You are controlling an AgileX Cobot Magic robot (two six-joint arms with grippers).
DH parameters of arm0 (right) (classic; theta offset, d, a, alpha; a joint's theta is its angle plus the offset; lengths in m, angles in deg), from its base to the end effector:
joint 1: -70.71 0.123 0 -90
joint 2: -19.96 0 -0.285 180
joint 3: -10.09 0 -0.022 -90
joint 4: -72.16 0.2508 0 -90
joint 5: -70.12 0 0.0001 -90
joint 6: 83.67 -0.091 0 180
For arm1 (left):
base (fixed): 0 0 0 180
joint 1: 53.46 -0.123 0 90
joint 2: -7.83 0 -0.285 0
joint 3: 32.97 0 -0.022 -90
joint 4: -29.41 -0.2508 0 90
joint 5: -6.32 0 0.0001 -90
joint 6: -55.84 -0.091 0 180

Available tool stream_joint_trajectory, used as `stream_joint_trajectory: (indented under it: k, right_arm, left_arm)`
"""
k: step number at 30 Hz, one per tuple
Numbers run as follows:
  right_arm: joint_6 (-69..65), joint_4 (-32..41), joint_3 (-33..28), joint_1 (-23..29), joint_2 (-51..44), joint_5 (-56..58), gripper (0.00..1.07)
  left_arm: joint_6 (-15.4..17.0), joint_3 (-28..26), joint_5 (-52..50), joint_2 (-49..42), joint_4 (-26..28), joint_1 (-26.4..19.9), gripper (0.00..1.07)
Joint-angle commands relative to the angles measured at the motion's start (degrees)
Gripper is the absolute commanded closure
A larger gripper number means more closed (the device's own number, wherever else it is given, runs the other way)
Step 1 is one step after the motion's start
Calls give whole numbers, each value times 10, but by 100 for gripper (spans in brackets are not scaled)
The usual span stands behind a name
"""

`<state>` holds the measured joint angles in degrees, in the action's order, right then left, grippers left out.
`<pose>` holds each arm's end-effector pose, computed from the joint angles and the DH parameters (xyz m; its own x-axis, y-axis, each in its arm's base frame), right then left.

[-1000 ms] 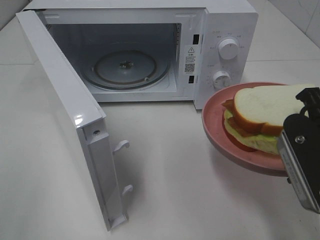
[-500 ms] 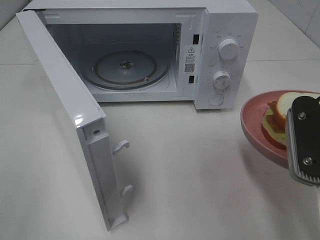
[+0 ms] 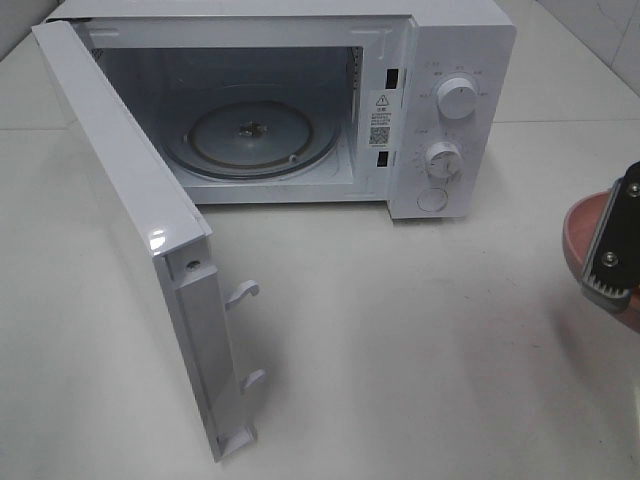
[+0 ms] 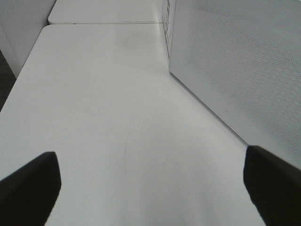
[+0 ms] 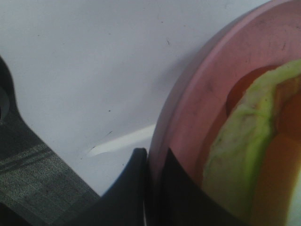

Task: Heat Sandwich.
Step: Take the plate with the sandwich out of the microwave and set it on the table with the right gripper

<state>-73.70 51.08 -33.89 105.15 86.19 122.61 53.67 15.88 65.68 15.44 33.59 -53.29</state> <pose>0.1439 0.0672 0.2355 -0.5330 -0.8229 -0.1968 -0.7335 0.5653 -0.3773 -0.0039 -0.0057 0.2781 -0.4345 0.0019 -0.9007 0.0597 0.9979 -0.0267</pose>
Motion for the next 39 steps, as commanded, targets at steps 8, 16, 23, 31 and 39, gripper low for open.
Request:
stream_joint_trajectory:
  k: [8,16,23,31,39]
  right_arm:
    - [-198,-86,2,-2,44,1,107]
    - [-351,-159,23,-4,104,-34,107]
    - [-386,-184,29,-25,143,-62,107]
    - [-389,-203,29,-89,183,-105,107]
    - [-418,-227,29,-163,202,-146,107]
  left_arm:
    - [-2,1,-5,-13,-1,1,5]
    - [-2,1,-5,-13,-1,1,5]
    - [-2,1,-5,-13,-1,1,5]
    - [-2,1,-5,-13,-1,1,5]
    - [-2,1,-5,-13,-1,1,5]
